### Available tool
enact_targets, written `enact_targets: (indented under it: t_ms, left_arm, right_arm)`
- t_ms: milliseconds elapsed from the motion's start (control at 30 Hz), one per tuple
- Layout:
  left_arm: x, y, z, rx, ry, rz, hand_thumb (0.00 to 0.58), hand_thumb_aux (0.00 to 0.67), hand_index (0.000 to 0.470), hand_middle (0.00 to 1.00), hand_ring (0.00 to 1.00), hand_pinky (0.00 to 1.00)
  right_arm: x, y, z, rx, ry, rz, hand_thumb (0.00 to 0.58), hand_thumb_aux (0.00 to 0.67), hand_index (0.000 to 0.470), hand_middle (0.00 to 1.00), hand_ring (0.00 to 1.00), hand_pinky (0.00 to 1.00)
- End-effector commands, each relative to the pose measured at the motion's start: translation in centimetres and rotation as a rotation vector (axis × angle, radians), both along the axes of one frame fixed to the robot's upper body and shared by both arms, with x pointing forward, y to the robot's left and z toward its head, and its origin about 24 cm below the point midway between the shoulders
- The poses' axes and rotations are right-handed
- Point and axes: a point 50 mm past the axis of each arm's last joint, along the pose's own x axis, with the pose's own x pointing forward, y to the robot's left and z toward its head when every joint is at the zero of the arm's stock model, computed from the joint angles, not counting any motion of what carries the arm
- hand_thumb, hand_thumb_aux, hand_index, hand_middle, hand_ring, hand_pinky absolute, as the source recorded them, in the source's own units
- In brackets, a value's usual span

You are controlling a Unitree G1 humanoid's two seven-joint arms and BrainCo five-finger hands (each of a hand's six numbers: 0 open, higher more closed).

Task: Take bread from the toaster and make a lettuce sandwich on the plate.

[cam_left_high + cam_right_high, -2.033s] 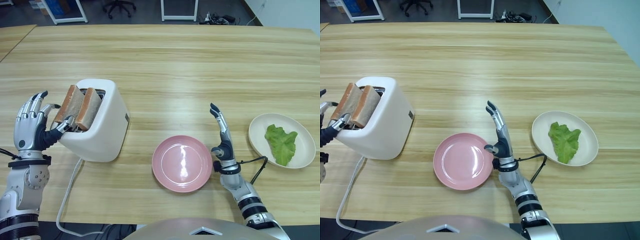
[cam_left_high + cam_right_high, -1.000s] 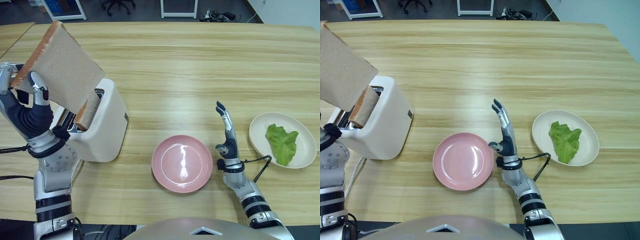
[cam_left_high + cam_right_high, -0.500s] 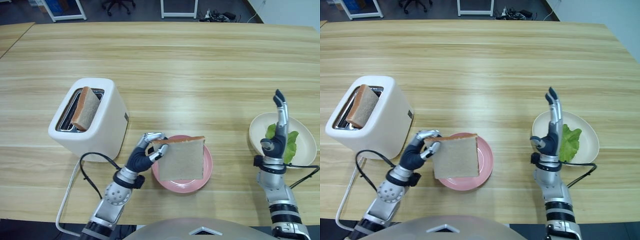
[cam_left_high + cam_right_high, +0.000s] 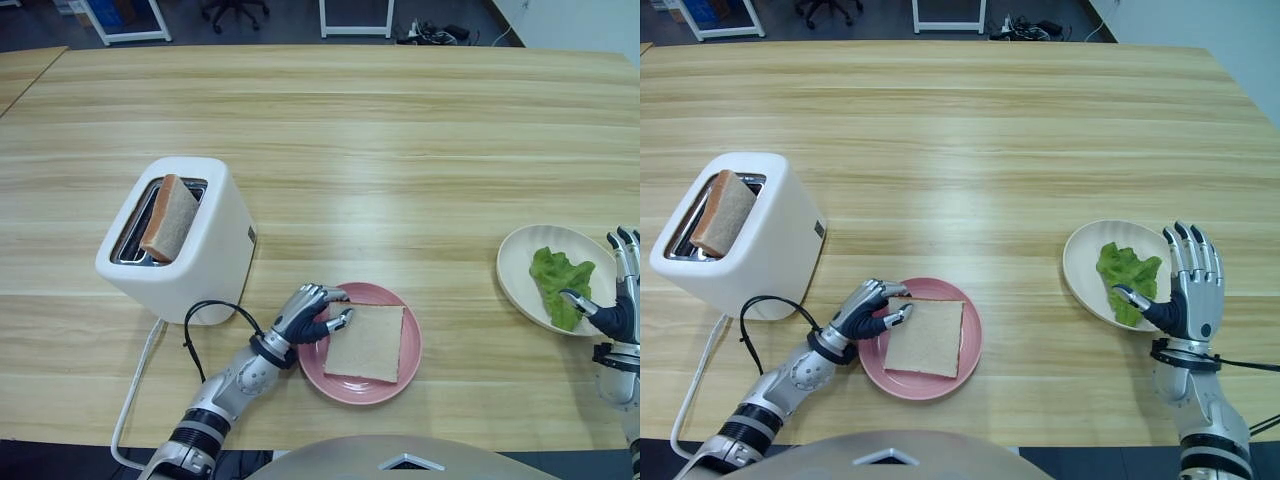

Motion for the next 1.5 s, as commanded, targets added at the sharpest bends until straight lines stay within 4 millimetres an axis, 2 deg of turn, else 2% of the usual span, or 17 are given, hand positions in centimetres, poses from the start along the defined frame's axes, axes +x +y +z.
enact_targets:
  t_ms: [33,133,167,200,500,533,567,600,633,667,700,733,867,1133,1200,1333,1500]
  left_arm:
    - [-0.2,1.0,0.4,0.084,-0.064,0.048,0.53,0.473,0.332,0.0,0.0,0.0]
    - [-0.2,1.1,1.2,0.101,-0.125,0.075,0.31,0.213,0.149,0.0,0.0,0.0]
    - [-0.3,1.2,1.5,0.104,-0.145,0.085,0.124,0.076,0.053,0.0,0.0,0.0]
    - [-0.3,1.2,1.8,0.108,-0.164,0.093,0.0,0.0,0.0,0.0,0.0,0.0]
    - [-1.4,0.9,4.9,0.062,-0.301,0.112,0.0,0.0,0.0,0.0,0.0,0.0]
    - [-1.5,0.9,4.9,0.061,-0.301,0.112,0.0,0.0,0.0,0.0,0.0,0.0]
    - [-1.5,1.0,5.0,0.06,-0.301,0.113,0.0,0.0,0.0,0.0,0.0,0.0]
    - [-1.6,1.1,5.0,0.061,-0.301,0.116,0.0,0.0,0.0,0.0,0.0,0.0]
    - [-1.7,1.2,5.1,0.061,-0.302,0.122,0.0,0.0,0.0,0.0,0.0,0.0]
    - [-1.7,1.4,5.1,0.062,-0.303,0.128,0.0,0.0,0.0,0.0,0.0,0.0]
    - [-1.8,1.5,5.1,0.063,-0.303,0.133,0.0,0.0,0.0,0.0,0.0,0.0]
    - [-1.8,1.6,5.1,0.064,-0.302,0.138,0.0,0.0,0.0,0.0,0.0,0.0]
    - [-2.0,2.1,5.1,0.065,-0.297,0.167,0.075,0.045,0.031,0.0,0.0,0.0]
    - [-1.9,3.3,5.2,0.051,-0.311,0.246,0.148,0.092,0.065,0.0,0.0,0.0]
    - [-2.0,3.5,5.4,0.03,-0.334,0.265,0.152,0.095,0.066,0.0,0.0,0.0]
    - [-2.1,4.3,6.1,-0.02,-0.386,0.319,0.112,0.068,0.048,0.0,0.0,0.0]
    - [-2.1,4.6,6.2,-0.035,-0.413,0.339,0.108,0.066,0.046,0.0,0.0,0.0]
  right_arm:
    - [0.5,-1.3,-0.5,-0.102,0.129,-0.079,0.0,0.0,0.0,0.0,0.0,0.0]
    - [1.0,-1.6,-0.7,-0.144,0.212,-0.103,0.0,0.0,0.0,0.0,0.0,0.0]
    - [1.2,-1.7,-0.8,-0.155,0.251,-0.107,0.0,0.0,0.0,0.0,0.0,0.0]
    - [1.3,-1.7,-1.1,-0.16,0.285,-0.109,0.0,0.0,0.0,0.0,0.0,0.0]
    - [2.6,-1.2,-1.8,-0.195,0.477,-0.062,0.0,0.0,0.0,0.0,0.0,0.0]
    - [2.5,-1.3,-1.9,-0.193,0.494,-0.062,0.251,0.166,0.116,0.0,0.0,0.0]
    - [2.4,-1.4,-1.9,-0.191,0.508,-0.062,0.403,0.3,0.21,0.0,0.0,0.0]
    - [2.3,-1.4,-1.9,-0.191,0.513,-0.062,0.46,0.365,0.256,0.0,0.0,0.0]
    - [2.2,-1.5,-1.9,-0.191,0.517,-0.063,0.536,0.486,0.341,0.0,0.0,0.0]
    - [2.2,-1.5,-1.9,-0.192,0.516,-0.063,0.568,0.575,0.404,0.0,0.0,0.0]
    - [2.2,-1.5,-1.8,-0.192,0.514,-0.064,0.58,0.662,0.464,0.0,0.0,0.0]
    - [2.2,-1.6,-1.8,-0.189,0.514,-0.063,0.58,0.67,0.47,0.0,0.0,0.0]
    - [2.3,-1.5,-1.3,-0.188,0.48,-0.055,0.58,0.67,0.47,0.0,0.0,0.0]
    - [3.3,0.5,0.5,-0.24,0.262,0.032,0.58,0.67,0.47,0.0,0.0,0.0]
    - [3.5,2.2,1.7,-0.241,0.141,0.098,0.58,0.67,0.47,0.0,0.0,0.0]
    - [3.7,6.7,3.8,-0.174,-0.034,0.263,0.58,0.67,0.47,0.0,0.0,0.0]
    - [3.8,12.1,4.3,-0.077,-0.114,0.503,0.58,0.67,0.47,0.0,0.0,0.0]
